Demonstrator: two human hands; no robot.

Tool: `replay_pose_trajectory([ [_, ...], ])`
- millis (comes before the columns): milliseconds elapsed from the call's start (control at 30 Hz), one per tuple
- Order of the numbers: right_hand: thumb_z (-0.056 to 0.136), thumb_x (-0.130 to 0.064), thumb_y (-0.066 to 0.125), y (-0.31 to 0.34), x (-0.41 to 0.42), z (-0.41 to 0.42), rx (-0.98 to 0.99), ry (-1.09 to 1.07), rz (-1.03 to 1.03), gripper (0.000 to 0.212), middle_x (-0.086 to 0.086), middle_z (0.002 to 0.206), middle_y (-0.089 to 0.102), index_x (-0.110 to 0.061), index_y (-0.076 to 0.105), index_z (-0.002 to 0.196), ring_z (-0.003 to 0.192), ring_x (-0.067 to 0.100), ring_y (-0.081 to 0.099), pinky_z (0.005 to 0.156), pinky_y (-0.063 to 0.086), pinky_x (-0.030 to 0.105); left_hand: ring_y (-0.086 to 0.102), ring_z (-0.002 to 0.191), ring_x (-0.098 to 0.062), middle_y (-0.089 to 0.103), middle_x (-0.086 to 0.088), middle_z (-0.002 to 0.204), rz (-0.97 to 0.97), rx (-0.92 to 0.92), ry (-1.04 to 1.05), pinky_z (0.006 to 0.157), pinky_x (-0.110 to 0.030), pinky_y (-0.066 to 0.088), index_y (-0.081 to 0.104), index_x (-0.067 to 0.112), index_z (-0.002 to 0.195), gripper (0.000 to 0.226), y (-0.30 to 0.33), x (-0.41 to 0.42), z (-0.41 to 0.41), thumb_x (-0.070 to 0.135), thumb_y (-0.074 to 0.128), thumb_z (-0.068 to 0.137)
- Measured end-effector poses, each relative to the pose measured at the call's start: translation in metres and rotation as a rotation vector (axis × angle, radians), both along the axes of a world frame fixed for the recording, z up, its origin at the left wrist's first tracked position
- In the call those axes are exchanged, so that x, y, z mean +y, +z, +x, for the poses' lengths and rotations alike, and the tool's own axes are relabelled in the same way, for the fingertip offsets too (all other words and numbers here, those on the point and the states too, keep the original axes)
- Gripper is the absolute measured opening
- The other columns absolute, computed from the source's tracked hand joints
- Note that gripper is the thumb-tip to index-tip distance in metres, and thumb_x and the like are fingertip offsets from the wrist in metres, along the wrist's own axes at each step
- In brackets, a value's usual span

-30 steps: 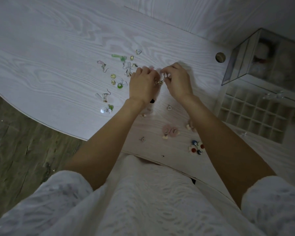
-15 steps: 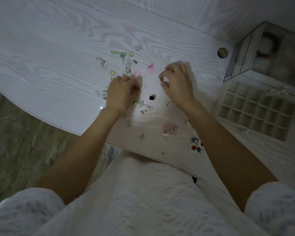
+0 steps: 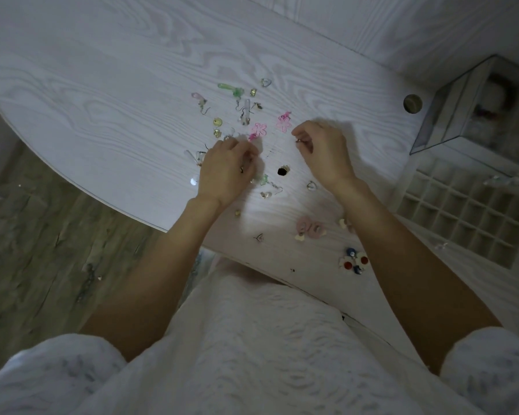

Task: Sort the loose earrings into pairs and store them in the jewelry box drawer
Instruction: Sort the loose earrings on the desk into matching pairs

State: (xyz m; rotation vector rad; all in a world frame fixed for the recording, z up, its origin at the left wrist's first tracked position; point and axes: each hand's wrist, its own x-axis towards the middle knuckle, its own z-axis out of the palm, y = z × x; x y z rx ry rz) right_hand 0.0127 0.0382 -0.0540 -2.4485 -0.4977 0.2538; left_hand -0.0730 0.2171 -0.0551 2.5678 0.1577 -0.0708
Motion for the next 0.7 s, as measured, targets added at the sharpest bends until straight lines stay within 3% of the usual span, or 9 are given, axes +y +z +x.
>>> replay_pose_trajectory([
  [133, 0.08, 0.012, 0.057, -0.001, 0.002, -0.005, 0.01, 0.046, 0.024, 0.026, 0.015, 0.104, 0.062, -0.002, 0.065, 0.1, 0.084, 0.01, 0.054, 0.076, 0.044, 0.02, 0.054, 0.089, -0.026, 0.062, -0.009, 0.095, -0.06, -0.037, 0.045, 0.077, -0.028, 0.035, 0.065, 0.011, 0.101, 0.017, 0.006, 0.008, -0.013, 0.016, 0.055, 0.087],
  [300, 0.081, 0.006, 0.062, 0.0, 0.011, -0.003, 0.001, 0.093, 0.014, 0.022, 0.014, 0.108, 0.058, -0.003, 0.065, 0.101, 0.097, 0.024, 0.055, 0.079, 0.05, 0.03, 0.054, 0.083, -0.025, 0.063, -0.008, 0.094, -0.016, -0.037, 0.056, 0.073, -0.029, 0.038, 0.064, 0.013, 0.101, 0.018, 0.002, 0.021, -0.025, 0.02, 0.059, 0.085],
  [467, 0.084, -0.003, 0.06, 0.008, 0.056, 0.009, -0.128, 0.269, -0.051, 0.026, 0.011, 0.111, 0.061, -0.007, 0.064, 0.109, 0.105, 0.031, 0.05, 0.088, 0.043, 0.034, 0.051, 0.081, -0.025, 0.063, -0.005, 0.098, 0.047, -0.048, -0.073, 0.07, -0.033, 0.04, 0.065, 0.017, 0.104, 0.03, -0.001, 0.012, -0.039, 0.035, 0.05, 0.084],
  [600, 0.09, -0.013, 0.053, 0.004, 0.083, 0.016, -0.084, 0.411, -0.187, 0.036, 0.005, 0.135, 0.05, -0.015, 0.056, 0.126, 0.126, 0.025, 0.038, 0.101, 0.032, 0.037, 0.054, 0.079, -0.027, 0.064, -0.008, 0.094, 0.064, -0.047, -0.009, 0.068, -0.035, 0.044, 0.066, 0.015, 0.098, 0.018, -0.007, 0.003, -0.042, 0.02, 0.067, 0.081],
  [700, 0.09, -0.016, 0.052, 0.002, 0.086, 0.013, -0.137, 0.406, -0.251, 0.028, 0.004, 0.129, 0.053, -0.014, 0.061, 0.117, 0.122, 0.026, 0.04, 0.097, 0.032, 0.036, 0.056, 0.076, -0.029, 0.065, -0.008, 0.089, 0.073, -0.052, 0.041, 0.066, -0.034, 0.044, 0.067, 0.013, 0.093, 0.015, -0.008, 0.004, -0.041, 0.015, 0.07, 0.078],
])
